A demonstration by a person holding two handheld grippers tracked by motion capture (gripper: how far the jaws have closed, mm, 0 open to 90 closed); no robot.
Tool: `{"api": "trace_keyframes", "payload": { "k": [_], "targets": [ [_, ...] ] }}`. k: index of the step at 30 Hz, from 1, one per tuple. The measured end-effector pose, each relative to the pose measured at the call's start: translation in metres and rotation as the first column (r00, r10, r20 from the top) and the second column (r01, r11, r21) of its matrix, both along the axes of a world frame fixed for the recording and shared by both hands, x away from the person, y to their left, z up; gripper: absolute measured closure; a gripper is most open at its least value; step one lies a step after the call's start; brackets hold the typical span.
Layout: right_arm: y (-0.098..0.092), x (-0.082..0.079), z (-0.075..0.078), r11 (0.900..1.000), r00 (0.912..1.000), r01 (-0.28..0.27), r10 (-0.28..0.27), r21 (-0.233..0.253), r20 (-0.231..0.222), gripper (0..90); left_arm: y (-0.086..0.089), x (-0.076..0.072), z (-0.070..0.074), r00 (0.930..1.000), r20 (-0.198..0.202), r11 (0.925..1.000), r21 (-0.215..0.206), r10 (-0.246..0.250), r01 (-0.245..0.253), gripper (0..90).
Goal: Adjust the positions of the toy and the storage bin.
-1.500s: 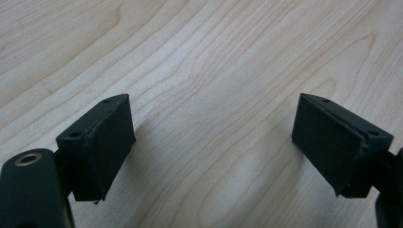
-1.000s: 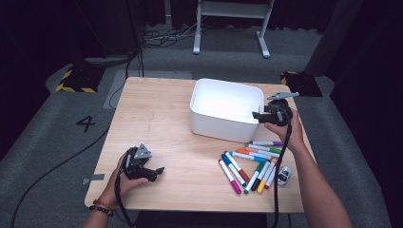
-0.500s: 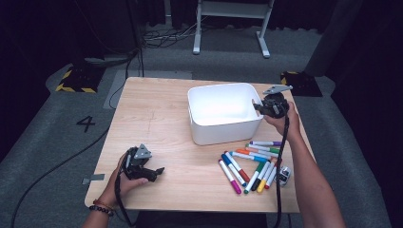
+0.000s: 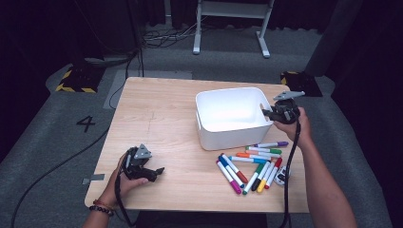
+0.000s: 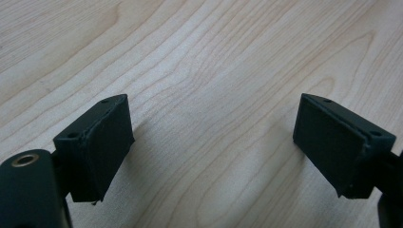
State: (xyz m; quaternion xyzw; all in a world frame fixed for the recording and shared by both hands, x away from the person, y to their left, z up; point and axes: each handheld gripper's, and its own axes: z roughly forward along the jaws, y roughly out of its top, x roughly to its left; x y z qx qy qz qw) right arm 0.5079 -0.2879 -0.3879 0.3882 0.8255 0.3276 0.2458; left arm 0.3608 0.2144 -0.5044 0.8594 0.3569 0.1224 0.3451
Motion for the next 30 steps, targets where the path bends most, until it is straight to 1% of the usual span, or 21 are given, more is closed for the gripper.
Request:
{"api": "trace_keyframes", "payload": {
  "k": [1,5,6,10,12,14,15,16,17,18,19,20,21,22,23,24,25,26,28,29,30],
  "targets": [
    [0.0,-0.002,0.0,1.0,1.0,0.002,-0.002,0.007,-0.002,69.6,0.0,0.0,0.0,1.0,0.0,1.0,0.0,0.0,0.0,13.5],
    [0.001,-0.008,-0.001,1.0,1.0,0.007,-0.007,0.004,0.001,68.0,0.0,0.0,0.0,1.0,-0.001,1.0,-0.002,0.0,0.0,13.5],
    [0.001,-0.009,-0.001,1.0,1.0,0.005,-0.005,-0.002,0.003,67.9,0.0,0.0,0.0,1.0,-0.002,1.0,-0.002,0.0,0.0,13.5],
    [0.001,-0.01,-0.001,1.0,1.0,0.01,-0.01,0.003,0.001,67.4,-0.001,-0.001,0.0,1.0,-0.004,1.0,-0.005,0.003,-0.003,13.5],
    [0.001,-0.011,-0.001,1.0,0.9999,0.015,-0.014,0.012,-0.003,66.3,-0.001,-0.001,0.0,1.0,0.005,1.0,0.005,0.005,-0.005,13.5],
    [0.0,-0.013,-0.002,1.0,0.9999,0.008,-0.008,0.03,-0.009,65.2,-0.003,-0.002,0.0,1.0,-0.004,1.0,-0.003,-0.001,0.001,13.5],
    [0.0,-0.013,-0.002,1.0,0.9999,0.008,-0.008,0.03,-0.009,65.2,-0.003,-0.003,0.001,0.9999,0.013,0.9999,0.014,-0.006,0.005,13.5],
    [-0.001,-0.014,-0.002,0.999,0.9999,0.001,-0.001,0.043,-0.017,57.1,-0.004,-0.004,0.0,0.9999,0.002,0.9999,0.009,-0.012,0.012,13.5],
    [-0.001,-0.014,-0.002,0.999,0.9997,-0.008,0.009,0.051,-0.023,54.6,-0.007,-0.005,0.0,1.0,0.003,1.0,0.004,-0.006,0.006,13.5],
    [-0.002,-0.016,-0.001,0.998,0.9998,-0.008,0.009,0.061,-0.018,52.0,-0.011,-0.007,0.0,0.9997,0.004,0.9997,0.006,-0.022,0.022,13.5],
    [-0.003,-0.018,0.0,0.997,0.9999,-0.007,0.007,0.072,-0.01,49.1,-0.013,-0.009,0.0,0.9996,-0.008,0.9996,0.001,-0.028,0.028,13.5],
    [-0.006,-0.02,0.002,0.996,0.9999,-0.013,0.013,0.09,0.003,47.2,-0.016,-0.009,0.0,0.9993,0.004,0.9993,0.005,-0.038,0.038,13.5],
    [-0.006,-0.02,0.002,0.996,0.9999,-0.013,0.013,0.09,0.003,47.2,-0.016,-0.009,0.0,0.9993,0.004,0.9993,0.005,-0.038,0.038,13.5],
    [-0.013,-0.026,0.007,0.991,0.9995,-0.02,0.016,0.129,0.027,44.7,-0.021,-0.012,0.0,0.9985,-0.006,0.9985,0.0,-0.055,0.055,13.5],
    [-0.013,-0.026,0.007,0.991,0.9995,-0.02,0.016,0.129,0.027,44.7,-0.021,-0.012,0.0,0.9985,-0.006,0.9985,0.0,-0.055,0.055,13.5],
    [-0.015,-0.029,0.009,0.991,0.9992,-0.023,0.019,0.134,0.035,43.3,-0.024,-0.013,0.0,0.9985,0.004,0.9985,0.002,-0.055,0.055,13.5],
    [-0.022,-0.036,0.014,0.988,0.9983,-0.039,0.032,0.149,0.049,41.9,-0.027,-0.014,0.0,0.9976,0.001,0.9976,0.004,-0.069,0.069,13.5],
    [-0.025,-0.039,0.015,0.987,0.998,-0.036,0.027,0.158,0.058,41.1,-0.032,-0.016,0.0,0.9967,-0.004,0.9967,0.002,-0.081,0.081,13.5],
    [-0.027,-0.042,0.016,0.987,0.9972,-0.047,0.037,0.151,0.064,40.7,-0.035,-0.018,0.0,0.9961,-0.003,0.9961,0.001,-0.089,0.089,13.5],
    [-0.03,-0.045,0.017,0.988,0.9968,-0.047,0.037,0.148,0.071,40.1,-0.038,-0.019,0.0,0.995,0.003,0.995,0.006,-0.1,0.1,13.5],
    [-0.037,-0.054,0.017,0.985,0.9947,-0.062,0.048,0.162,0.091,39.7,-0.044,-0.021,0.0,0.9938,0.002,0.9938,0.005,-0.111,0.111,13.4]
  ]
}}
